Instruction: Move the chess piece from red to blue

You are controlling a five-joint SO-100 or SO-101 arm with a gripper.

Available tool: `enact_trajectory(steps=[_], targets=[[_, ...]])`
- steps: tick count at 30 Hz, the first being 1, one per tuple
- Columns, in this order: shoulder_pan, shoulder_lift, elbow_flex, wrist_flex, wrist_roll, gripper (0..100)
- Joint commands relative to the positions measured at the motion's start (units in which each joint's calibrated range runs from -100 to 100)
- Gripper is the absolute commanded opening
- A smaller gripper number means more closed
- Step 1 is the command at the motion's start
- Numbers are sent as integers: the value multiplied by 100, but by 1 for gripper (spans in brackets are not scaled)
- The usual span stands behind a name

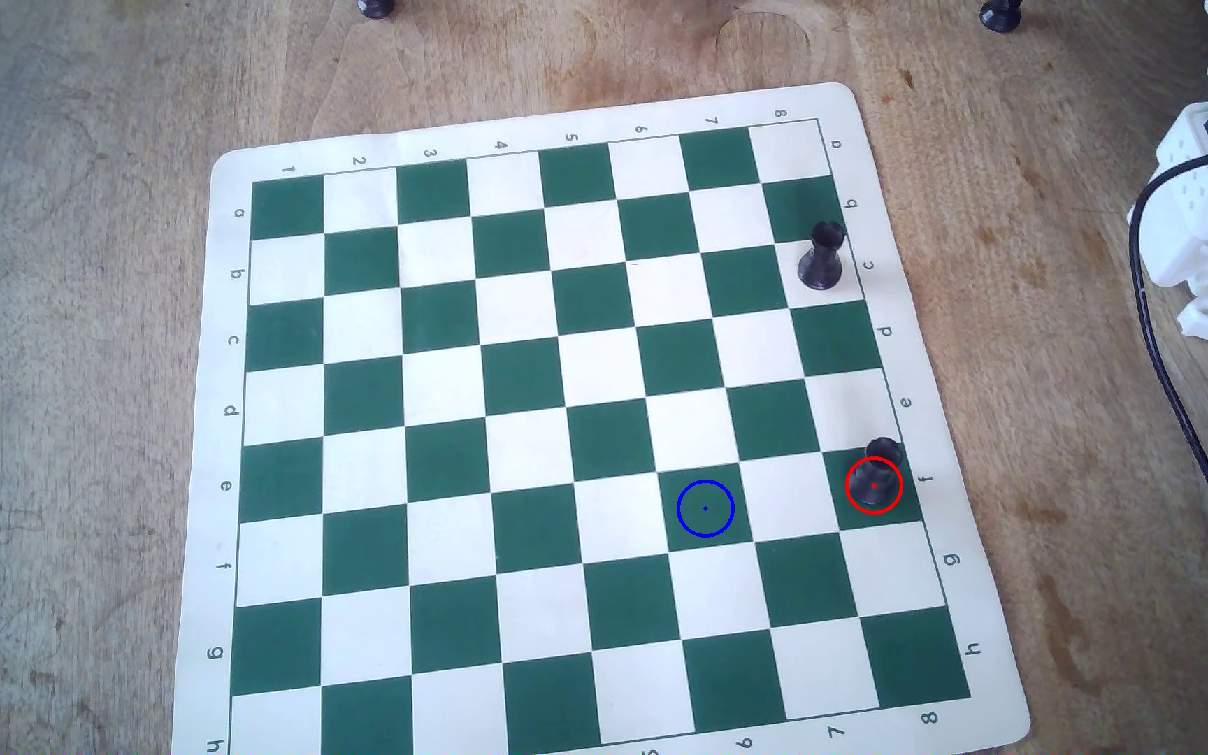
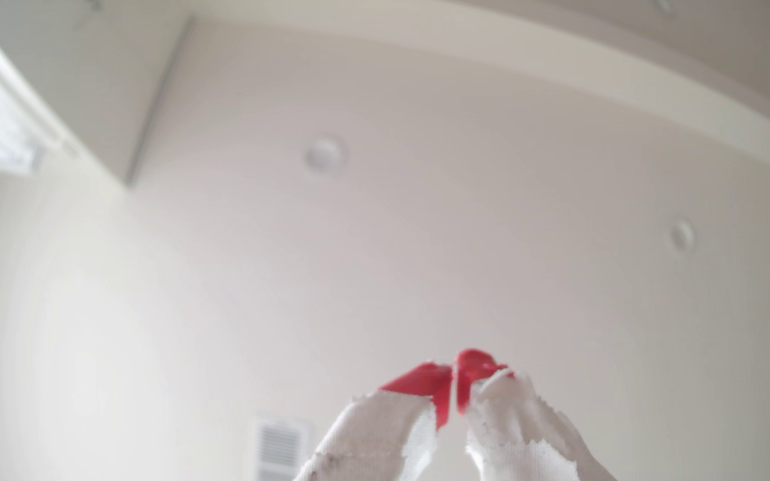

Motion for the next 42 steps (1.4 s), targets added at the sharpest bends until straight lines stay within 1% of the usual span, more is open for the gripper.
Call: enact_trajectory(steps=[1, 4, 6, 7, 8, 9, 11, 13, 14, 17, 18, 20, 22, 25, 26, 27, 30, 31, 35, 36, 39, 40, 42], targets=[[-2, -20, 90, -31, 10, 0], [-10, -20, 90, 133, 10, 3], [-10, -20, 90, 706, 10, 14], [22, -20, 90, 1025, 122, 20], [29, -20, 90, 1328, 176, 22], [22, -20, 90, 1967, 176, 27], [53, -20, 90, 2475, 176, 31], [76, -20, 90, 2950, 195, 33], [108, -20, 90, 3409, 210, 36], [272, -11, 90, 4121, 161, 36], [287, -11, 90, 4596, 107, 38], [358, -11, 90, 5153, -24, 39], [522, -11, 54, 5931, -117, 40], [514, -11, -173, 6750, -205, 43], [507, -11, -399, 7217, -225, 43], [514, -11, -943, 8372, -274, 42], [499, -11, -1913, 10575, -469, 41], [436, 74, -2394, 11771, -596, 41], [420, 566, -3219, 13319, -840, 39], [374, 957, -3817, 13966, -1143, 40], [162, 1542, -4914, 15055, -1314, 40], [-25, 1848, -5458, 15595, -1348, 35], [-221, 2298, -6102, 16349, -1348, 32]])
